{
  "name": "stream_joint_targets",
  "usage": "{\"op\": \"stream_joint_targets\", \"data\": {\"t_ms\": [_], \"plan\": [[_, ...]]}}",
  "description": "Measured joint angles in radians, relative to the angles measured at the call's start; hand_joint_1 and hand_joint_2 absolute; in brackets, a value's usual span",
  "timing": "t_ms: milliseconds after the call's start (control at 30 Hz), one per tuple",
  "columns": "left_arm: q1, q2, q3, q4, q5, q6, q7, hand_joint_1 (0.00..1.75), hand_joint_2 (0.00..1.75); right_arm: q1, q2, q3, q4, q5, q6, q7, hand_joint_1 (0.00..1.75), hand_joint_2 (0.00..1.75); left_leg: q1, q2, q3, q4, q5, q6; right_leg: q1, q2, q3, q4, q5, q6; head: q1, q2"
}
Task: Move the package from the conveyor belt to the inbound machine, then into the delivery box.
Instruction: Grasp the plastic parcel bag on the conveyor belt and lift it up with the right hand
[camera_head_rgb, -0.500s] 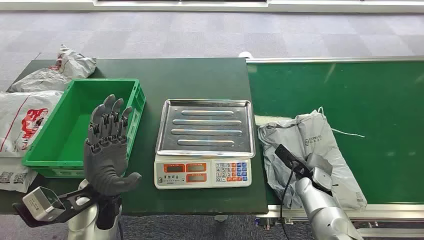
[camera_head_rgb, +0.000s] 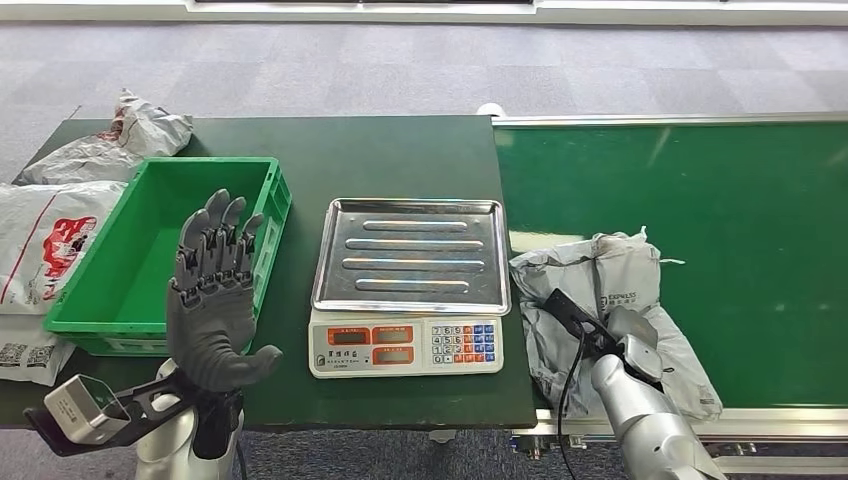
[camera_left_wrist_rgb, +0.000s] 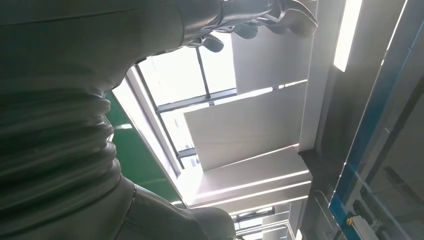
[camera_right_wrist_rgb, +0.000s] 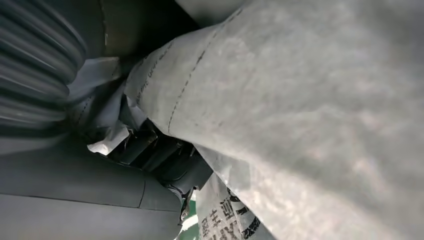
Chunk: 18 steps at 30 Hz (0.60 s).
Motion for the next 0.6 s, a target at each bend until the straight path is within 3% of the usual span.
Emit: {"op": "stream_joint_targets", "data": {"t_ms": [100, 167, 400, 600], "plan": [[0.002, 0.0, 0.006, -0.004, -0.012, 0.012, -0.011, 0.0, 1.75, 0.02, 0.018, 0.01, -0.045, -0.011, -0.073, -0.073, 1.75, 1.75, 0.0, 0.0, -0.001, 0.0, 0.0, 0.0, 0.0, 0.0, 0.0, 0.0, 0.0, 0.0, 0.0, 0.0], [0.006, 0.0, 0.017, -0.013, -0.019, 0.018, -0.017, 0.0, 1.75, 0.064, 0.05, 0.036, -0.168, -0.018, -0.096, -0.096, 1.75, 1.75, 0.0, 0.0, -0.001, 0.0, 0.0, 0.0, 0.0, 0.0, -0.001, 0.0, 0.0, 0.0, 0.0, 0.0], [0.015, -0.003, 0.041, -0.048, -0.024, 0.028, -0.014, 0.0, 1.75, 0.243, 0.153, 0.215, -0.831, -0.019, -0.162, -0.017, 1.75, 1.75, 0.0, -0.001, -0.003, -0.001, 0.0, -0.001, 0.001, 0.0, -0.004, 0.001, -0.002, -0.002, 0.0, 0.0], [0.015, -0.003, 0.043, -0.048, -0.026, 0.039, -0.015, 0.0, 1.75, 0.313, 0.183, 0.283, -1.108, -0.015, -0.196, -0.007, 1.75, 1.75, 0.0, 0.0, -0.004, -0.001, -0.001, -0.001, 0.0, 0.0, -0.004, 0.001, -0.002, -0.002, 0.0, 0.0]]}}
